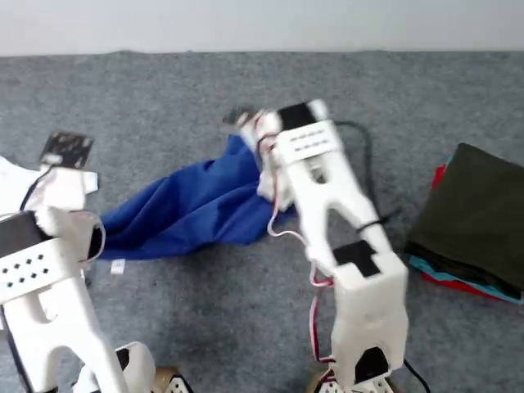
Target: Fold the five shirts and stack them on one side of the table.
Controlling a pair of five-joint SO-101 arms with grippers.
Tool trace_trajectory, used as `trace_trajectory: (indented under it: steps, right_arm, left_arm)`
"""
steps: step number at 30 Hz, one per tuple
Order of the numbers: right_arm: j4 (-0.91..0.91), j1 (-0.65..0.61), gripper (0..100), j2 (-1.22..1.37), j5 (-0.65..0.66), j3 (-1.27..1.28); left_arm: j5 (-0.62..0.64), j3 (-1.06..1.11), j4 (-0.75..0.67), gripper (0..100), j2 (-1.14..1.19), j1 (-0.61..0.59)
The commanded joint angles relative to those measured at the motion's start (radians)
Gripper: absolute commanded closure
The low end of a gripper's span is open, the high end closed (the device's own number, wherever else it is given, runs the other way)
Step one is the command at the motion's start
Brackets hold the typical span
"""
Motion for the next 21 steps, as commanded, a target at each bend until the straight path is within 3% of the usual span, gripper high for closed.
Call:
trace_trajectory:
  steps: [1,11,21]
  right_arm:
    - [0.030,0.085,98.9,-0.228,0.006,-0.123]
    - [0.008,0.163,98.9,-0.519,0.006,-0.423]
    - [-0.096,0.280,98.9,-0.598,0.008,-0.671]
  left_arm:
    - [0.057,-0.125,0.006,99,-0.025,0.100]
    - [0.098,-0.470,-0.123,99,-0.025,0.221]
    - [0.091,-0.780,-0.221,99,-0.023,0.227]
